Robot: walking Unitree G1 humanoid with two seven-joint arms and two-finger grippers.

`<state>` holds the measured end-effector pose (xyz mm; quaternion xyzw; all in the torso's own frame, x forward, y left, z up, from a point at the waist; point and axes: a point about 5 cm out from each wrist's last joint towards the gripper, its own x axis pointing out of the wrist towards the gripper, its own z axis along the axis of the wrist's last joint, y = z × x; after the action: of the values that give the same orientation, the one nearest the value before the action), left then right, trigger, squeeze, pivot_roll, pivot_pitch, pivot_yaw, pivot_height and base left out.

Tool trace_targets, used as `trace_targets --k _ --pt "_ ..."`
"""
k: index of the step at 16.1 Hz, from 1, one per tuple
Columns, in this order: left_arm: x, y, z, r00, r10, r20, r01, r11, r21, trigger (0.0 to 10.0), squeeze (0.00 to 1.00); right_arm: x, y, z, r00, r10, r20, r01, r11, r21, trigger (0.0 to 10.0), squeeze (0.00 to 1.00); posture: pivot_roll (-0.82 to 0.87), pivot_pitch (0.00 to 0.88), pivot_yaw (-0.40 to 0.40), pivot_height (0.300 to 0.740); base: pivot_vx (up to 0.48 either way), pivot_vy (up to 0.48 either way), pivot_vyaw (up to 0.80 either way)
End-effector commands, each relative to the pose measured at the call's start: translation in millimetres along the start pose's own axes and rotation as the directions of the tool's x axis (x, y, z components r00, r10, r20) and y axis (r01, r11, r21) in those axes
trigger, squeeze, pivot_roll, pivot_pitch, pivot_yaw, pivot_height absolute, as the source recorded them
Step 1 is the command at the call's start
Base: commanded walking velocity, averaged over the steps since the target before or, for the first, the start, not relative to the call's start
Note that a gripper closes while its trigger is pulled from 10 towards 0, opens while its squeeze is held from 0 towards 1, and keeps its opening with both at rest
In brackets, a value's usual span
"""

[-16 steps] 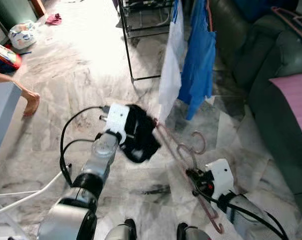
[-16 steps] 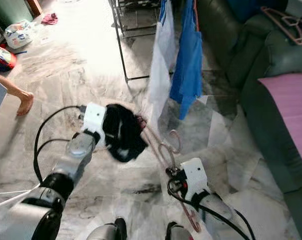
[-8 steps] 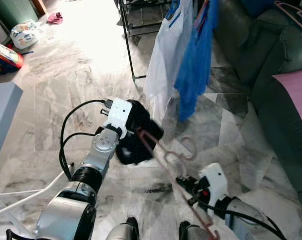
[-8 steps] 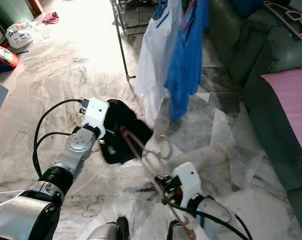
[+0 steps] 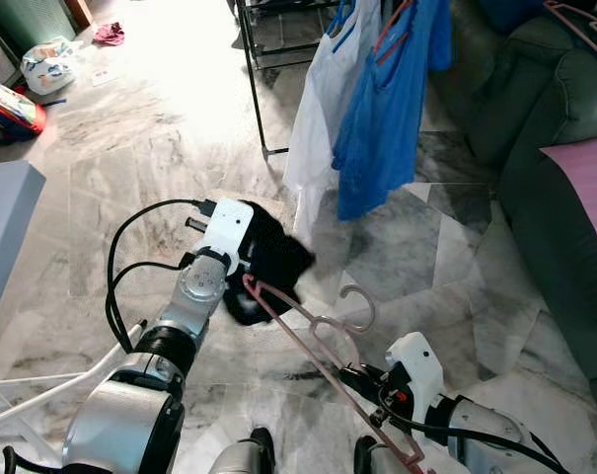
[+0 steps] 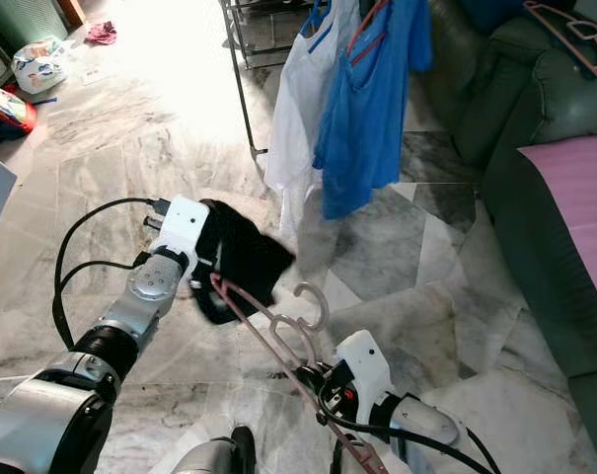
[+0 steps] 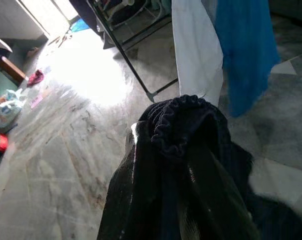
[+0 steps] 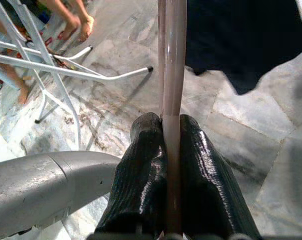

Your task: Hang hanger

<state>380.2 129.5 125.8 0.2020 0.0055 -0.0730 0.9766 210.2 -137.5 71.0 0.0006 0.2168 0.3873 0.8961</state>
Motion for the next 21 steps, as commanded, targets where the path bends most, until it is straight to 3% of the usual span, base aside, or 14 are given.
trace_targets --k 1,6,9,19,21 --pt "0.9 4.0 1 1.000 0.004 0.003 -0.004 1.000 0.017 10.0 0.00 1.6 6.4 3 1.000 0.026 0.014 -0.026 1.000 -0.005 10.0 0.00 -0.05 0.237 0.120 0.740 0.000 0.000 0.00" --pt "-0.4 3.1 10 0.989 -0.121 0.086 0.124 0.992 -0.034 10.0 0.00 4.4 -3.7 2 0.999 -0.039 0.005 0.039 0.999 -0.026 10.0 0.00 -0.04 0.233 0.126 0.740 0.000 0.000 0.00" --pt "-0.5 11.5 7 0.992 -0.102 0.074 0.102 0.995 -0.001 10.0 0.00 1.3 -4.2 5 1.000 -0.009 0.012 0.009 0.999 -0.035 10.0 0.00 -0.04 0.233 0.126 0.740 0.000 0.000 0.00" --pt "0.3 15.7 6 0.995 -0.080 0.058 0.076 0.995 0.068 10.0 0.00 -10.3 -2.4 0 0.998 0.058 -0.021 -0.059 0.998 -0.025 10.0 0.00 -0.05 0.234 0.126 0.740 0.000 0.000 0.00" --pt "-0.5 16.3 3 0.995 -0.081 0.049 0.078 0.995 0.066 10.0 0.00 -12.4 -13.9 -3 0.999 -0.023 -0.048 0.021 0.999 -0.046 10.0 0.00 -0.05 0.233 0.126 0.740 0.000 0.000 0.00"
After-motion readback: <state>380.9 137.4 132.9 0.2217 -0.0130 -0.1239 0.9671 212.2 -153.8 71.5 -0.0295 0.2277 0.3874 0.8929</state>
